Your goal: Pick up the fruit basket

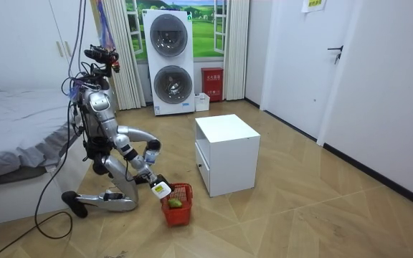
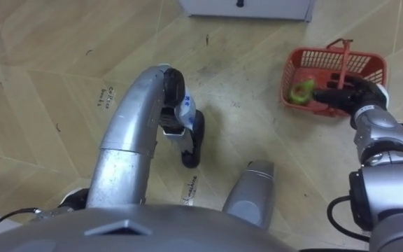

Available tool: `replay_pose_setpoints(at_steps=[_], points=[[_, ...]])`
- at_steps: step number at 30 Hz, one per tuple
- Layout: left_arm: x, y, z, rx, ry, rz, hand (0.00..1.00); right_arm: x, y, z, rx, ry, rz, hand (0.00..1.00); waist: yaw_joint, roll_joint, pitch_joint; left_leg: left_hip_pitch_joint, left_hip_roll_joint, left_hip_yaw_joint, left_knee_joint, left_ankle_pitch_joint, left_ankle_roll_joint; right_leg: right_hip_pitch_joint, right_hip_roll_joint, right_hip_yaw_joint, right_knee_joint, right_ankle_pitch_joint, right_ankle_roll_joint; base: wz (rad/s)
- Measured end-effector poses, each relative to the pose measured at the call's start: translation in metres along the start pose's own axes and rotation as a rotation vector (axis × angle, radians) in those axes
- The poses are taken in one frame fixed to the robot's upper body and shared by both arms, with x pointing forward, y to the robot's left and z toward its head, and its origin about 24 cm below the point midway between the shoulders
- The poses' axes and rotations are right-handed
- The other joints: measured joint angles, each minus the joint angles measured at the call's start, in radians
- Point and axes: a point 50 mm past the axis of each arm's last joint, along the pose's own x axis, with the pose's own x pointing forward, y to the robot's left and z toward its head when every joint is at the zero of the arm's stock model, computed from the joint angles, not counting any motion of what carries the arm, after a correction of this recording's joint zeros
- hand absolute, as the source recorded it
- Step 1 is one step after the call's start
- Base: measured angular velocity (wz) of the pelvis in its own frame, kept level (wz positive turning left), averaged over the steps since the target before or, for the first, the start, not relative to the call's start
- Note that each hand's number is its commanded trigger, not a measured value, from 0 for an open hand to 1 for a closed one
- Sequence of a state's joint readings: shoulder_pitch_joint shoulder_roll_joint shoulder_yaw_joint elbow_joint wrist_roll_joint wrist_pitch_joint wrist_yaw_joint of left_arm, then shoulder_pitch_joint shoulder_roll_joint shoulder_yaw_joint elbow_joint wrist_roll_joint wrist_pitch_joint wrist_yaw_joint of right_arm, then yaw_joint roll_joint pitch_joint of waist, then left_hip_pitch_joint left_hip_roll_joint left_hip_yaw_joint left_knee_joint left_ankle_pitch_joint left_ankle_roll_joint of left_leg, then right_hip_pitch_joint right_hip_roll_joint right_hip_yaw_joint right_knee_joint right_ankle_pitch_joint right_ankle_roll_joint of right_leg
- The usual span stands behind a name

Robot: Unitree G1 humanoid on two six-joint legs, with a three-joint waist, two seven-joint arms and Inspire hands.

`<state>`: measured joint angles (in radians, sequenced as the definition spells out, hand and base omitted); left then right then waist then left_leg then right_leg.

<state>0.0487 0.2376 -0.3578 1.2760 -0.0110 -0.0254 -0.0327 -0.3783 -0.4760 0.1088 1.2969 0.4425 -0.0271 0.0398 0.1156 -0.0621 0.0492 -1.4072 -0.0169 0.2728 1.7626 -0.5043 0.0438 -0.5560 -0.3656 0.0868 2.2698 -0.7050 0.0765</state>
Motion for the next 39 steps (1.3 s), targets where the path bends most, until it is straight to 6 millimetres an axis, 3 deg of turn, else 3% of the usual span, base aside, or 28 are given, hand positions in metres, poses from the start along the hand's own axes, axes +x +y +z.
replay_pose_setpoints(at_steps=[6, 15, 24, 29, 35, 39], points=[[0.002, 0.005, 0.015, 0.005, -0.035, 0.011, 0.0, 0.0, 0.001, 0.0, -0.008, 0.002, 0.005, 1.0, 0.002, 0.008, 0.0019, 0.0, -0.001, 0.0, 0.002, 0.002, 0.004, 0.002, -0.001, -0.001, 0.002, 0.0, 0.0, 0.0], [0.002, 0.007, 0.02, -0.06, -0.046, 0.014, 0.0, 0.0, 0.001, -0.001, -0.01, 0.003, 0.002, 1.0, 0.0, 0.009, 0.0023, -0.002, 0.001, -0.001, 0.009, 0.006, 0.011, 0.008, 0.003, -0.001, 0.009, 0.0, 0.0, 0.0], [0.003, 0.012, 0.032, -0.057, -0.066, 0.003, 0.0, 0.0, 0.005, -0.002, -0.016, 0.007, 0.012, 1.0, -0.001, -0.002, 0.0089, -0.016, 0.003, -0.01, 0.023, 0.009, 0.018, 0.001, 0.019, -0.001, 0.016, 0.0, 0.0, 0.0], [0.003, 0.014, 0.036, -0.057, -0.069, 0.005, 0.0, 0.001, 0.017, -0.005, -0.018, 0.015, 0.042, 1.0, -0.002, -0.003, 0.0095, -0.016, 0.003, -0.027, 0.033, 0.009, 0.018, 0.015, 0.037, -0.005, 0.015, 0.0, 0.0, 0.0], [0.003, 0.018, 0.042, -0.088, -0.083, 0.019, 0.0, 0.001, 0.031, 0.004, -0.015, -0.023, 0.08, 1.0, -0.005, -0.016, 0.0157, -0.014, 0.001, -0.037, 0.041, 0.009, 0.018, 0.033, 0.04, -0.004, 0.014, 0.0, -0.001, 0.0], [0.003, 0.022, 0.047, -0.115, -0.107, 0.037, 0.0, 0.0, 0.053, 0.023, -0.002, -0.106, 0.157, 1.0, -0.032, -0.046, 0.019, -0.001, -0.031, -0.061, 0.047, 0.005, 0.01, 0.07, 0.044, -0.018, -0.001, 0.001, -0.001, 0.02]])
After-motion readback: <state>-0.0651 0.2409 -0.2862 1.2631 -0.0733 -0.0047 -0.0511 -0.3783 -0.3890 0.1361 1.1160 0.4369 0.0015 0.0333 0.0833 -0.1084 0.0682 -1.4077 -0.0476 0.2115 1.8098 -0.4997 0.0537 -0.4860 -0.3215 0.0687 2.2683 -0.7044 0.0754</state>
